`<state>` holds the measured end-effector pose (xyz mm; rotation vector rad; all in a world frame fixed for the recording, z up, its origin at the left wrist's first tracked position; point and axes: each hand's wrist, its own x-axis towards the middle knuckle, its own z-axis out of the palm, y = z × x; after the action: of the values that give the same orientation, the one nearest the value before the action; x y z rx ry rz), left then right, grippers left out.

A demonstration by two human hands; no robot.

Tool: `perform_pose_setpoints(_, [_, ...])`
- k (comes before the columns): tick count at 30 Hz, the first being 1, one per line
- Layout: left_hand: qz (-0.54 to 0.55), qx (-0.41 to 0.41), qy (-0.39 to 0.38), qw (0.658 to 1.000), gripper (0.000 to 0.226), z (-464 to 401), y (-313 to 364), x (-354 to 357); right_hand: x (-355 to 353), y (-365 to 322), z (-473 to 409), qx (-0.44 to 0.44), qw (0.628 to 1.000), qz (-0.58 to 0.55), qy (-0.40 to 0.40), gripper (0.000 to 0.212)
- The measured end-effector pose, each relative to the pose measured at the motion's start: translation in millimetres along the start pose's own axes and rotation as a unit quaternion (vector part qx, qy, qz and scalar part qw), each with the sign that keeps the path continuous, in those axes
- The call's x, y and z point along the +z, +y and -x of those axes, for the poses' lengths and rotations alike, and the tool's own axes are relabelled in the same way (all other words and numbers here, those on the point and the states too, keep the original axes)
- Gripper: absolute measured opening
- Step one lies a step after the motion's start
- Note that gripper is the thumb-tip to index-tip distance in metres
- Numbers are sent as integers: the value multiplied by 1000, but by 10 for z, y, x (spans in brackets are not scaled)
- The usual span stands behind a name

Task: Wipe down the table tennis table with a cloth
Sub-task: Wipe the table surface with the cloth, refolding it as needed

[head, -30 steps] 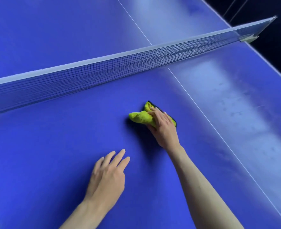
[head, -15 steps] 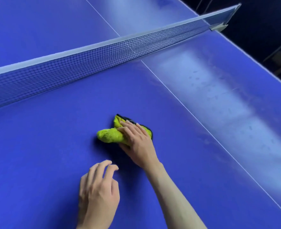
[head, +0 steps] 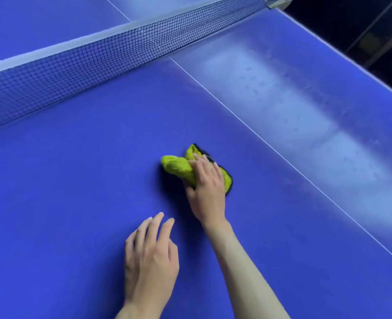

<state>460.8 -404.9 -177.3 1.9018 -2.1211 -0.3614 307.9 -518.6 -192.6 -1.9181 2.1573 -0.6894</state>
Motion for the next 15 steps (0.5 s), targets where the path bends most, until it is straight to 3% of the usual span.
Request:
perform_pose_setpoints(2, [-26,17,-20,999,48,-17,-35,-33,-1,32,169,-105,993,-20,-46,46])
perform_pose_setpoints(4, [-47,30,-36,998,50,-19,-72,-77,-178,352,122,-132,990,-13,-58,46])
perform_pose_setpoints(7, [-53,27,-55,997,50,-4,-74,-126,-607,1178,33,46,999,1,12,51])
perform_pose_setpoints(11, [-67,46,-66,995,50,144,120,-147,-1124,1997,186,322,940,27,112,50])
perform_pose_setpoints(13, [-64,70,-87,992,54,390,330,-96,-1035,1792,179,372,920,26,119,48])
perform_pose_setpoints(15, [-70,76,-125,987,60,676,534,0,-797,1320,248,297,948,21,109,48])
